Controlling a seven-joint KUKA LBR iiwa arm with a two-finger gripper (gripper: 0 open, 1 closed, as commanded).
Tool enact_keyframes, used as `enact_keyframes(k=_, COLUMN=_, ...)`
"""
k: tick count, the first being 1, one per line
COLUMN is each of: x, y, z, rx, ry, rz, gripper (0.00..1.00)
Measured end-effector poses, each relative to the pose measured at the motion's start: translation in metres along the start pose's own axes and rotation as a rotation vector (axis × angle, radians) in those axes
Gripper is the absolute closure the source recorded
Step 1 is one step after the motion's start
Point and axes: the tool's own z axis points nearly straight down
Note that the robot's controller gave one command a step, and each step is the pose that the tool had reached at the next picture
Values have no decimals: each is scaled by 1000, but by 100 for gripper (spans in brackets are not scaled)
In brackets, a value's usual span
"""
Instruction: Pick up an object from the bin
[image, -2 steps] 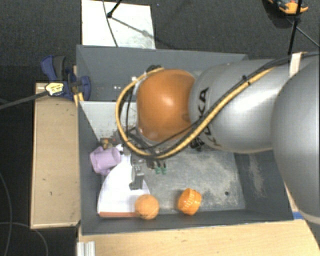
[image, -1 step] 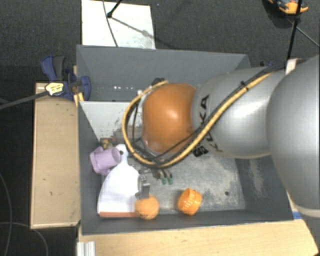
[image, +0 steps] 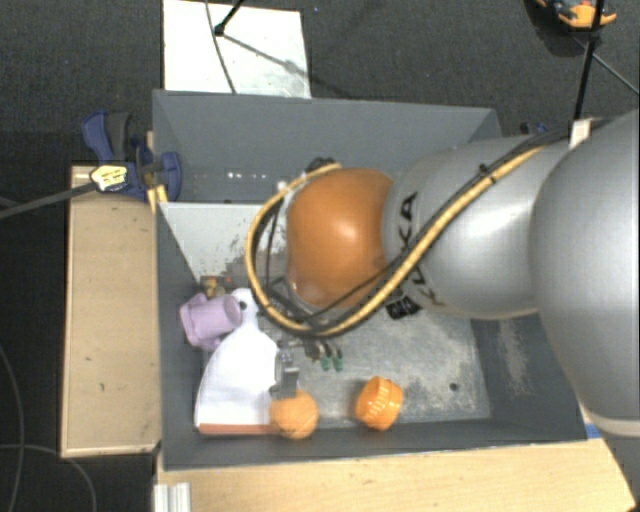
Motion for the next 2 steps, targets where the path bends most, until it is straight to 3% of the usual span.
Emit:
enact_keyframes(k=1, x=-3, y=7, z=-17, rx=-1, ry=-2, rz=162, gripper=0)
enact_keyframes(k=2, x=14, y=-40, z=13, rx=-1, ry=-4, rz=-163, gripper=0)
